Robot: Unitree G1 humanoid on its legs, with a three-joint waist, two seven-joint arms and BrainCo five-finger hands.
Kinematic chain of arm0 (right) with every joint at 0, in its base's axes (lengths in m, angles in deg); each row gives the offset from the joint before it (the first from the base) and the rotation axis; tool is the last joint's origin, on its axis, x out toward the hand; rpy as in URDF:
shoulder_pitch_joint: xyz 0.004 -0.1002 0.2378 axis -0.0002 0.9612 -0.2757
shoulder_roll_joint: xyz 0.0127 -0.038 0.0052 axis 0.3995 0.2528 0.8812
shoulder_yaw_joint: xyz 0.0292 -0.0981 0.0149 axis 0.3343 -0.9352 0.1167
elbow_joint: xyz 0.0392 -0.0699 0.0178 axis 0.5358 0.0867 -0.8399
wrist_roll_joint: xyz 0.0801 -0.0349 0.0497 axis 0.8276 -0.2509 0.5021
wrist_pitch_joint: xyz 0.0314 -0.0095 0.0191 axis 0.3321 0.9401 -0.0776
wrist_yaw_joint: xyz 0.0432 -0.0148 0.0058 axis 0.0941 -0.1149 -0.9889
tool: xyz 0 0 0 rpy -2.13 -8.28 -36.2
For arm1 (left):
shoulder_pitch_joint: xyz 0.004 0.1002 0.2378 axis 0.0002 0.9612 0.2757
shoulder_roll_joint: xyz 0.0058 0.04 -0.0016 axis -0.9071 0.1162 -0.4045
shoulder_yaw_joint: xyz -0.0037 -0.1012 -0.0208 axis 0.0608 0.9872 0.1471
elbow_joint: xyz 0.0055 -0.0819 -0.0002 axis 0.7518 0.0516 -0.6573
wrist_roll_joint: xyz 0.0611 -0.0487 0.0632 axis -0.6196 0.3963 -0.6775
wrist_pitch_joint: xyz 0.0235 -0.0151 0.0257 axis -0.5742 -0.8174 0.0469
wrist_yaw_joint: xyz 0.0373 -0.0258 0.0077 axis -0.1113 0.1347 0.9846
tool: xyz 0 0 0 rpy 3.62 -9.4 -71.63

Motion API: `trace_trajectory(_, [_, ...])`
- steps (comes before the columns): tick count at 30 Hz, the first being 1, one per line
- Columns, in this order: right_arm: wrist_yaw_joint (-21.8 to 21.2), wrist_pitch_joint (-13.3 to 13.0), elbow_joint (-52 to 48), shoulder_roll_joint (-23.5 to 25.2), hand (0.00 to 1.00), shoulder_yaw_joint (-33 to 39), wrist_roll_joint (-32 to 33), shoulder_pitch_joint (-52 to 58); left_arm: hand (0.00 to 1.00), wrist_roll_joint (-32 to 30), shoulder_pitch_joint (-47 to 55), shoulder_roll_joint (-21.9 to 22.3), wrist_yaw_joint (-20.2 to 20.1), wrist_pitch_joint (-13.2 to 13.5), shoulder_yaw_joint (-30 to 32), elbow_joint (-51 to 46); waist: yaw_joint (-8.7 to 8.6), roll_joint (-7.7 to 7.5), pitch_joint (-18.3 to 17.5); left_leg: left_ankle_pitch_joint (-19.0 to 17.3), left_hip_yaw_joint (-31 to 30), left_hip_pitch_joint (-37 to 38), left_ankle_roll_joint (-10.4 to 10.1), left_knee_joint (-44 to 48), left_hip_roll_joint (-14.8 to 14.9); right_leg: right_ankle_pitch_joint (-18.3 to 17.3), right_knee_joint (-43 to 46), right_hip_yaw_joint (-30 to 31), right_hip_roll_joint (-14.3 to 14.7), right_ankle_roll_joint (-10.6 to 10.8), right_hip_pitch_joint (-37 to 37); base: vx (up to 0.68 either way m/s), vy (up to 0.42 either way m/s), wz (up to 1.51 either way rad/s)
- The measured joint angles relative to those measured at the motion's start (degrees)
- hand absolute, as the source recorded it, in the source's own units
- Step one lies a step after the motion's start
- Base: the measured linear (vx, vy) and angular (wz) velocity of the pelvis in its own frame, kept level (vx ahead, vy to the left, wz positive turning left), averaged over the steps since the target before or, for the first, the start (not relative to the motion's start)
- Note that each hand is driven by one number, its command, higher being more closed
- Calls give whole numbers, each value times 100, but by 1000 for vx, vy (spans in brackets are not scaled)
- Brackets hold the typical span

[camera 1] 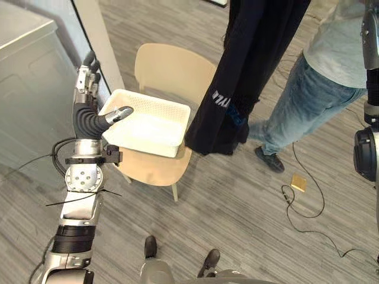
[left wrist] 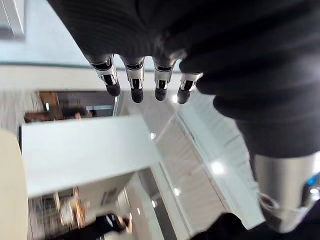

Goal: Pick up the laundry basket with both hands and put the clothes into the washing machine.

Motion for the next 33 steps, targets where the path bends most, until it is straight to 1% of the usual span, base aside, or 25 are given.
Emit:
trace_trajectory(1, [-63, -5, -24, 1, 100, -12, 48, 62, 0, 200, -42, -130, -151, -3, -128, 33, -8, 9, -21, 1, 15, 46, 1, -31, -10, 25, -37, 21, -2, 2, 32, -28, 73, -23])
trace_trajectory(2, [-159, -13, -72, 12, 100, -39, 109, 178, 0, 629, -154, -364, -454, -39, -378, 107, -50, 18, -37, 0, 41, 102, 1, -35, -26, 62, -100, 55, -3, 0, 95, -27, 61, -14])
trace_trajectory(3, [-222, -14, -69, 51, 100, -129, 142, 237, 0, 905, -282, -585, -648, -43, -638, 210, -136, 39, -88, 0, 72, 117, 2, -37, -35, 94, -131, 96, -8, 2, 100, -36, 68, -11])
trace_trajectory(4, [-234, -16, -69, 95, 100, -178, 203, 257, 0, 1080, -357, -683, -774, -60, -766, 286, -160, 52, -118, 0, 80, 117, 2, -40, -42, 123, -172, 106, -14, -6, 108, -36, 52, -14])
trace_trajectory(5, [-265, -22, -70, 139, 100, -278, 281, 264, 0, 1418, -492, -823, -950, -131, -976, 384, -174, 71, -138, 1, 117, 133, 2, -40, -49, 162, -213, 138, -13, -12, 117, -26, 48, -12])
trace_trajectory(7, [-371, -37, -69, 254, 100, -502, 374, 265, 0, 2007, -1010, -1187, -1287, -268, -1661, 722, -305, 103, -170, 5, 138, 140, 2, -45, -68, 243, -320, 180, -11, -17, 144, -22, 41, -10])
trace_trajectory(8, [-380, -37, -69, 276, 100, -533, 400, 266, 0, 2069, -1065, -1222, -1316, -283, -1740, 766, -322, 105, -176, 5, 142, 142, 2, -45, -69, 245, -320, 185, -12, -17, 142, -9, 42, -10])
trace_trajectory(10, [-451, -53, -82, 392, 100, -772, 511, 266, 0, 2573, -1545, -1364, -1464, -456, -2401, 1110, -376, 119, -235, 5, 201, 170, 2, -46, -71, 264, -321, 249, -12, -22, 130, 10, 36, -12])
trace_trajectory(12, [-456, -67, -135, 555, 100, -892, 605, 266, 0, 2928, -1802, -1431, -1480, -601, -2726, 1242, -485, 116, -238, 6, 213, 176, 3, -46, -72, 275, -321, 261, -12, -32, 129, 18, 33, -5])
trace_trajectory(13, [-456, -67, -175, 578, 100, -954, 672, 266, 0, 3014, -1881, -1431, -1474, -640, -2822, 1276, -504, 115, -239, 6, 219, 176, 3, -46, -74, 278, -321, 266, -14, -31, 126, 17, 34, -1])
trace_trajectory(15, [-463, -73, -328, 651, 100, -1115, 752, 266, 0, 3352, -2215, -1464, -1463, -772, -3289, 1387, -579, 113, -240, 6, 220, 176, 3, -46, -82, 280, -322, 267, -17, -31, 125, 24, 34, 0])
trace_trajectory(18, [-487, -172, -471, 801, 100, -1274, 934, 265, 0, 3573, -2654, -1503, -1447, -863, -3790, 1464, -623, 111, -242, 7, 222, 174, 4, -45, -88, 280, -322, 270, -18, -31, 120, 29, 31, 0])
trace_trajectory(21, [-590, -217, -589, 813, 100, -1427, 1010, 264, 0, 3742, -3035, -1499, -1446, -920, -4148, 1556, -629, 114, -248, 7, 222, 171, 4, -45, -91, 280, -322, 269, -21, -31, 119, 28, 33, 0])
trace_trajectory(23, [-598, -251, -626, 836, 100, -1494, 1104, 265, 0, 3845, -3113, -1497, -1450, -983, -4299, 1599, -642, 115, -293, 7, 221, 148, 4, -45, -93, 280, -323, 269, -23, -31, 98, 24, 32, 0])
trace_trajectory(24, [-598, -253, -624, 862, 100, -1552, 1119, 264, 0, 3915, -3118, -1493, -1452, -1013, -4435, 1607, -649, 123, -400, 8, 221, 94, 5, -44, -95, 280, -322, 268, -23, -31, 41, 46, 36, 0])
trace_trajectory(27, [-604, -256, -625, 934, 100, -1616, 1119, 265, 0, 4016, -3135, -1423, -1481, -1046, -4632, 1639, -652, 127, -494, 8, 211, 97, 5, -44, -97, 280, -322, 264, -21, -31, 47, 42, 31, 1])
trace_trajectory(30, [-604, -265, -635, 1045, 100, -1618, 1136, 264, 0, 3999, -3286, -1209, -1419, -1041, -4673, 1844, -692, 116, -512, 12, 189, 102, 11, -44, -107, 283, -322, 252, -20, -35, 63, 4, 37, 4])
trace_trajectory(33, [-610, -264, -738, 1126, 100, -1618, 1165, 265, 0, 3761, -3471, -890, -1267, -1028, -4652, 2122, -724, 115, -513, 22, 152, 99, 24, -45, -125, 291, -322, 228, -26, -28, 80, -6, 35, 6])
